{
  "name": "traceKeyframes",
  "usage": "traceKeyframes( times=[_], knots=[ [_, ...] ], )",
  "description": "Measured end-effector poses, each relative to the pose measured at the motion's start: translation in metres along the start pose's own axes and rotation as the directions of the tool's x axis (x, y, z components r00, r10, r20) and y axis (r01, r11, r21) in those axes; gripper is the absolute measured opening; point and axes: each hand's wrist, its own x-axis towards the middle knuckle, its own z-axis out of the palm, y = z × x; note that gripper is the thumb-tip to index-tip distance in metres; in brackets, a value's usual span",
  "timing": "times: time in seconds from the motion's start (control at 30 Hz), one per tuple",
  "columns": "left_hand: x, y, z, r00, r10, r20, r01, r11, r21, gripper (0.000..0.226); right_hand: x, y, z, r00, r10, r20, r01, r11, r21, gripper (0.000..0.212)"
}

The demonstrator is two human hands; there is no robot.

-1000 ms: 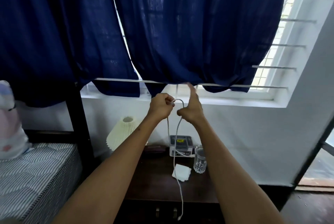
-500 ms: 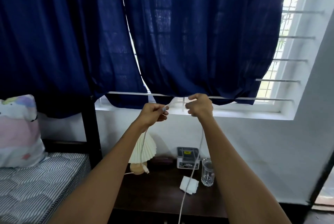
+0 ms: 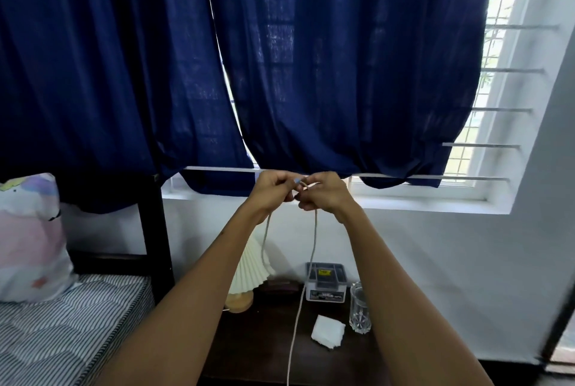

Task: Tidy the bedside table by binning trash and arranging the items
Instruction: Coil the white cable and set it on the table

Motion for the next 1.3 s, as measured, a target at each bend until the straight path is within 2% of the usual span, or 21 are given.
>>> traceKeyframes(
  times=[0.07, 0.13, 0.2, 0.27, 0.37, 0.47, 0.57, 0.63, 0.77, 0.87, 0.93, 1.0, 1.07, 1.1, 1.2, 1.3],
  knots=[
    [0.004, 0.005, -0.002, 1.000, -0.005, -0.010, 0.004, 0.997, -0.075, 0.016, 0.005, -0.001, 0.004, 0.992, -0.034, -0.125, 0.047, 0.994, 0.100, 0.003],
    [0.003, 0.004, -0.011, 0.999, -0.034, 0.014, 0.035, 0.993, -0.113, 0.014, 0.012, 0.002, 0.001, 0.967, -0.010, -0.256, 0.067, 0.975, 0.213, 0.013],
    [-0.001, -0.001, -0.022, 0.989, -0.104, 0.103, 0.118, 0.983, -0.141, 0.020, 0.019, 0.004, -0.004, 0.929, 0.041, -0.368, 0.080, 0.948, 0.307, 0.019],
    [-0.004, -0.007, -0.032, 0.965, -0.166, 0.203, 0.193, 0.974, -0.118, 0.021, 0.025, 0.006, -0.006, 0.894, 0.089, -0.439, 0.051, 0.953, 0.297, 0.015],
    [-0.002, -0.007, -0.034, 0.965, -0.163, 0.206, 0.188, 0.976, -0.108, 0.020, 0.026, 0.009, -0.001, 0.919, 0.080, -0.386, -0.025, 0.989, 0.144, 0.008],
    [0.006, 0.005, -0.024, 0.984, -0.111, 0.140, 0.130, 0.983, -0.131, 0.020, 0.023, 0.005, 0.011, 0.967, -0.084, -0.242, 0.118, 0.984, 0.130, 0.018],
    [0.013, 0.020, -0.015, 0.990, -0.113, 0.081, 0.126, 0.974, -0.186, 0.025, 0.023, -0.003, 0.015, 0.926, -0.197, -0.322, 0.241, 0.965, 0.103, 0.009],
    [0.016, 0.028, -0.016, 0.986, -0.140, 0.095, 0.157, 0.965, -0.210, 0.027, 0.028, -0.009, 0.011, 0.896, -0.184, -0.403, 0.253, 0.959, 0.126, 0.012],
    [0.013, 0.036, -0.023, 0.943, -0.169, 0.288, 0.225, 0.959, -0.174, 0.023, 0.040, -0.015, -0.003, 0.838, -0.109, -0.535, 0.213, 0.967, 0.136, 0.014],
    [0.007, 0.041, -0.022, 0.890, -0.133, 0.436, 0.264, 0.930, -0.256, 0.023, 0.041, -0.017, -0.005, 0.813, -0.103, -0.573, 0.188, 0.978, 0.091, 0.018],
    [0.003, 0.045, -0.019, 0.858, -0.098, 0.504, 0.287, 0.906, -0.312, 0.023, 0.038, -0.017, -0.004, 0.814, -0.055, -0.578, 0.111, 0.992, 0.062, 0.019],
    [0.000, 0.051, -0.014, 0.853, -0.059, 0.518, 0.272, 0.898, -0.346, 0.023, 0.036, -0.017, -0.004, 0.835, 0.017, -0.550, -0.008, 1.000, 0.019, 0.019],
    [0.001, 0.059, -0.006, 0.889, -0.026, 0.458, 0.241, 0.876, -0.417, 0.022, 0.032, -0.015, -0.001, 0.901, 0.067, -0.428, -0.015, 0.992, 0.123, 0.021],
    [0.003, 0.063, 0.000, 0.919, -0.018, 0.395, 0.219, 0.854, -0.471, 0.020, 0.032, -0.013, 0.002, 0.930, 0.059, -0.362, -0.011, 0.991, 0.133, 0.021],
    [0.018, 0.071, 0.014, 0.988, -0.032, 0.150, 0.111, 0.822, -0.559, 0.020, 0.025, -0.011, 0.007, 0.979, 0.098, -0.181, -0.098, 0.995, 0.009, 0.018],
    [0.037, 0.067, 0.018, 0.993, -0.084, -0.081, 0.035, 0.879, -0.475, 0.030, 0.017, -0.017, 0.010, 0.973, 0.222, 0.069, -0.219, 0.975, -0.042, 0.021]
  ],
)
